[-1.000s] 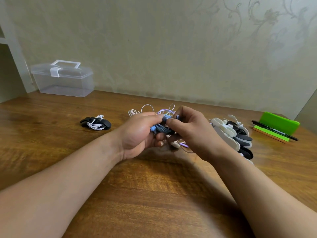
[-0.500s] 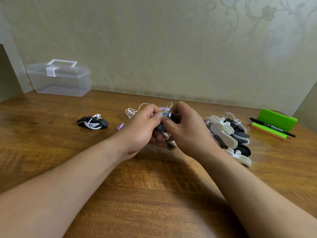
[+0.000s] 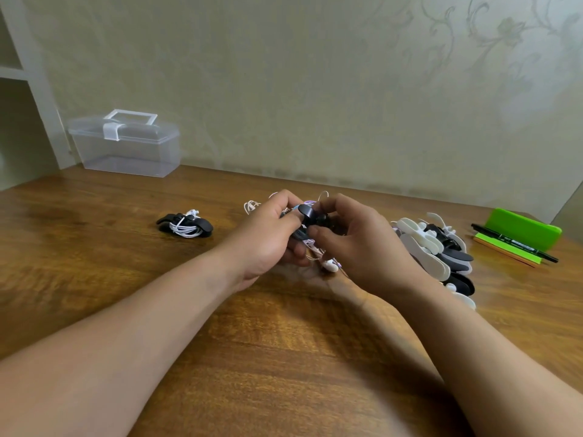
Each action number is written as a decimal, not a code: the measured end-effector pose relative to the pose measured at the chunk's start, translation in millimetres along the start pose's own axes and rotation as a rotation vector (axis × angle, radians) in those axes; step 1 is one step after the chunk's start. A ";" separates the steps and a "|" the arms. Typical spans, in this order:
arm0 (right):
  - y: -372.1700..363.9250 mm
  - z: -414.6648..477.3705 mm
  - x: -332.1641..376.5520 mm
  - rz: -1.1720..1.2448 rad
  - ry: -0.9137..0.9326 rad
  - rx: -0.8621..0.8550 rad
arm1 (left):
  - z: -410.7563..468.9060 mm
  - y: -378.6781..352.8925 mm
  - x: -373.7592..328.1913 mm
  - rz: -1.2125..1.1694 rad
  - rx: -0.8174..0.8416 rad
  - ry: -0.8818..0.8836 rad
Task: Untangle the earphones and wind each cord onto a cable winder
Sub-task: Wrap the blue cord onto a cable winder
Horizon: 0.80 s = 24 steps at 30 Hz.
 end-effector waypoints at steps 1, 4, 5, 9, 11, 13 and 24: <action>0.2 0.0 0.4 -0.033 0.010 -0.015 | -0.6 -1.4 -0.3 -0.031 0.018 0.011; 3.0 -0.6 1.9 -0.062 0.006 -0.028 | -2.6 -6.9 -2.1 -0.066 0.045 0.006; 4.4 -0.4 1.3 -0.029 -0.010 -0.004 | -2.0 -7.6 -1.9 -0.054 0.038 -0.009; 4.5 0.3 -0.5 0.155 -0.029 0.109 | 1.4 -1.0 1.3 0.015 -0.017 -0.030; 3.5 0.0 -1.7 0.167 -0.015 0.115 | 1.7 0.5 3.2 0.015 -0.019 -0.018; 3.5 -0.3 -1.1 0.160 -0.011 0.128 | 0.3 0.4 2.5 0.002 -0.009 -0.015; 8.8 0.7 4.4 0.332 -0.011 0.151 | -6.5 0.3 -8.1 -0.125 0.066 0.016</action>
Point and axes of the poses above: each hand's wrist, its own z-axis towards the middle knuckle, its own y-axis out of the back of the hand, x = y × z, the point moved 4 cm from there along z, towards the middle knuckle, and after that the axes turned 13 degrees about z, right-handed, at the moved point
